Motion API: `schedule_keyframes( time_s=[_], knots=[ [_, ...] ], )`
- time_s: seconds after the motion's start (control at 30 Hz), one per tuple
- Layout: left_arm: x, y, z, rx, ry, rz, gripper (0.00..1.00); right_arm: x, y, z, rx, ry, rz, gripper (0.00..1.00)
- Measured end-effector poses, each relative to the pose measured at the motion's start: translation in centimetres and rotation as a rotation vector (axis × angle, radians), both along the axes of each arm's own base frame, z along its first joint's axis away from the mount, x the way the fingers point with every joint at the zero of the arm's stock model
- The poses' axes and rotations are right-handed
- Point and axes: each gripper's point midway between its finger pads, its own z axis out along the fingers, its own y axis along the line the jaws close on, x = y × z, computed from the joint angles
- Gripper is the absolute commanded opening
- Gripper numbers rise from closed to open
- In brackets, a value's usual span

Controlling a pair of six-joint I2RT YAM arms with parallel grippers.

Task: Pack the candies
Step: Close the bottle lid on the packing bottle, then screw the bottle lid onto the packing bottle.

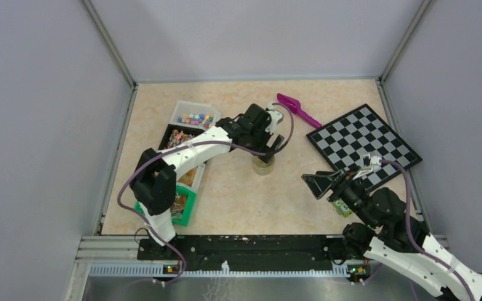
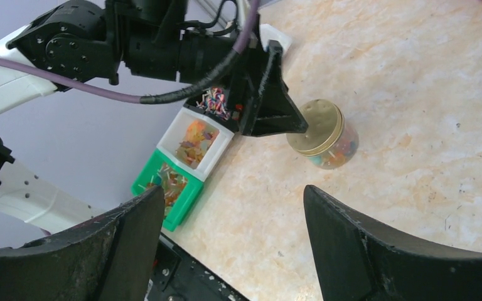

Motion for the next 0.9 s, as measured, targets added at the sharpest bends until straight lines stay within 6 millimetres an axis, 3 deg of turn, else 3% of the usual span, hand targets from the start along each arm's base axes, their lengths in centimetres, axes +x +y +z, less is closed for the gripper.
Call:
schedule_keyframes(
  time_s=[0.13,0.27,0.37,0.47,0.53,0.63,0.7,0.77,0.9],
  knots=[
    [0.5,2.9,1.7,-0.137,0.012,0.125,0.99,0.0,0.7,0.0,-0.003,-0.002,0.023,0.76],
    [2.8,8.9,4.3,-0.345,-0.037,0.314,0.99,0.3,2.3,-1.4,-0.076,0.014,0.072,0.69],
    [2.4,11.9,5.7,-0.424,-0.122,0.375,0.99,0.8,3.5,-3.2,-0.175,0.037,0.101,0.6],
    [1.1,11.6,7.5,-0.494,-0.19,0.328,0.97,1.4,4.4,-5.4,-0.288,0.067,0.124,0.56],
    [0.7,10.8,8.7,-0.549,-0.224,0.277,0.88,2.0,5.0,-6.2,-0.35,0.08,0.136,0.54],
    [0.1,9.6,9.3,-0.621,-0.244,0.192,0.79,3.7,5.6,-6.3,-0.393,0.094,0.149,0.41],
    [-0.1,8.9,8.3,-0.629,-0.213,0.159,0.74,5.8,5.6,-6.0,-0.393,0.109,0.149,0.33],
    [0.1,8.3,6.8,-0.618,-0.171,0.146,0.7,8.7,5.2,-6.0,-0.359,0.137,0.136,0.33],
    [0.5,7.7,2.6,-0.573,-0.063,0.159,0.69,11.8,4.9,-8.2,-0.329,0.211,0.155,0.31]
  ],
)
